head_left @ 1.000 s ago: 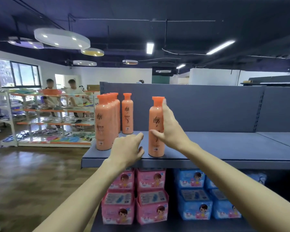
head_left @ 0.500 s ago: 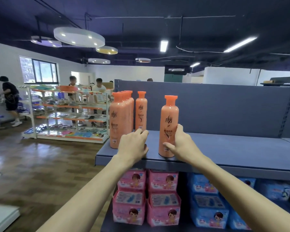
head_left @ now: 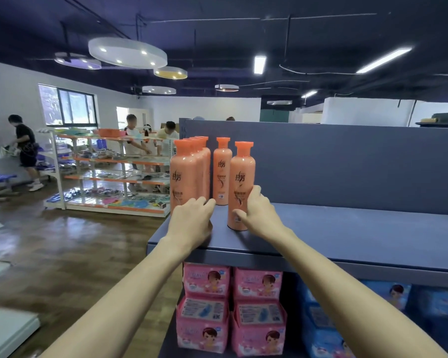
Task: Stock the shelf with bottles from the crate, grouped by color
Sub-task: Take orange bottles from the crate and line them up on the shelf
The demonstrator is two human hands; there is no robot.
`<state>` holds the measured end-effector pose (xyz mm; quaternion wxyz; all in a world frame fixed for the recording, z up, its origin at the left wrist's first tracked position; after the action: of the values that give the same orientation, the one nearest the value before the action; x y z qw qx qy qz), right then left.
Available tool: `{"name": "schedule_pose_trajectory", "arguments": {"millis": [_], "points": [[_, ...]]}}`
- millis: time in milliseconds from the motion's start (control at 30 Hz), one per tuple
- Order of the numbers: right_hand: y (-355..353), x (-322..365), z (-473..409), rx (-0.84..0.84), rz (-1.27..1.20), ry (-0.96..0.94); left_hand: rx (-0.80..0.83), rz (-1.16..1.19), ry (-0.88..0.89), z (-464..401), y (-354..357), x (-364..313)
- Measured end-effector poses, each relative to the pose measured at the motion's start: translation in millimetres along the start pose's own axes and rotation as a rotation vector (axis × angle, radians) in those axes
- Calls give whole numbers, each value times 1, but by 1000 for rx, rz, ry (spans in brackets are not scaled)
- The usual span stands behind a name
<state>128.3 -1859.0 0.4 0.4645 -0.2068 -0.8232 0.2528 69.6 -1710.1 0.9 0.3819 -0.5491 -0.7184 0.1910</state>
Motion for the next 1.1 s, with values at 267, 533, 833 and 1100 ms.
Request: {"name": "schedule_pose_trajectory", "arguments": {"millis": [267,533,833,1100], "points": [[25,-1,-35,8,-31,39,-96,72,-10,-10,16,-9],[42,-7,-64,30,-46,35,-157,82,-59,-21,36,-18],[57,-13,-85,36,-53,21,-230,102,-102,-22,42,-18],[59,-16,-89,48,-43,9,-245,80,-105,-22,42,-18]]}}
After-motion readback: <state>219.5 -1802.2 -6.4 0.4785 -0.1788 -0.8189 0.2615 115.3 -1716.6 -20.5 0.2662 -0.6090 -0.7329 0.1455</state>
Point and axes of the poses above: each hand's wrist, its own z-axis away from the middle knuckle, its own y-axis out of the palm, x = y × z, the point moved 5 cm from there along -z, towards the middle knuckle, and after that the axes turned 15 degrees about -z, right-handed, at the moved point
